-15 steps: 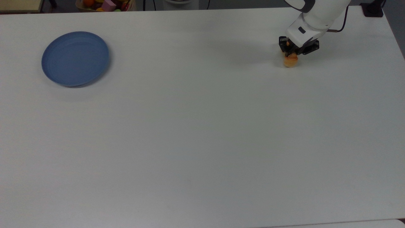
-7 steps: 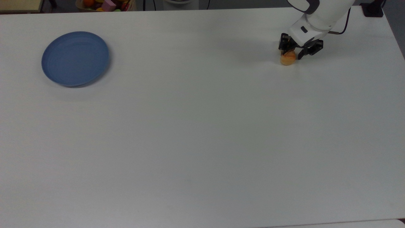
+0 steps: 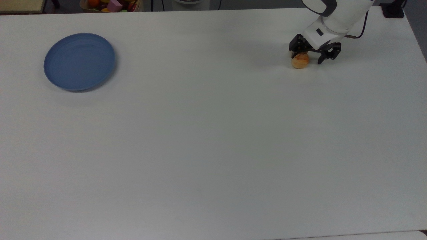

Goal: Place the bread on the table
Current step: 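Lower the bread roll onto the table and open the gripper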

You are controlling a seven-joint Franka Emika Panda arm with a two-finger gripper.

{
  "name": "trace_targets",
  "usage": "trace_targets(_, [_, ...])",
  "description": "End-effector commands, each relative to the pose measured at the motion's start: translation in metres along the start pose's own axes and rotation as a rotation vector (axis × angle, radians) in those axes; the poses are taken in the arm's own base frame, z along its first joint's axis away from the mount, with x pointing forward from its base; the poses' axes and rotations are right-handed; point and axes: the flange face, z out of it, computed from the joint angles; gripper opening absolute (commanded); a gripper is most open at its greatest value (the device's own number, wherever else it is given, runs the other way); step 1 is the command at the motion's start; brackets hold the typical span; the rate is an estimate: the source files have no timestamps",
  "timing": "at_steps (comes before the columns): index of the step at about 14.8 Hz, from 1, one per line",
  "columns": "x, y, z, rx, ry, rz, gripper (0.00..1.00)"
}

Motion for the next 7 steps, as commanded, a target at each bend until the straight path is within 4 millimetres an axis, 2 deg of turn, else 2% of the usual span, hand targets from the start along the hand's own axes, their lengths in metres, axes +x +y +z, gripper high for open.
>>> trace_targets(1, [0.0016, -0.0012, -0.0045, -0.015, 0.026, 0.014, 1.00])
trace_targets(7, [0.0020, 0.0058, -0.0135, -0.049, 0.028, 0.018, 1.00])
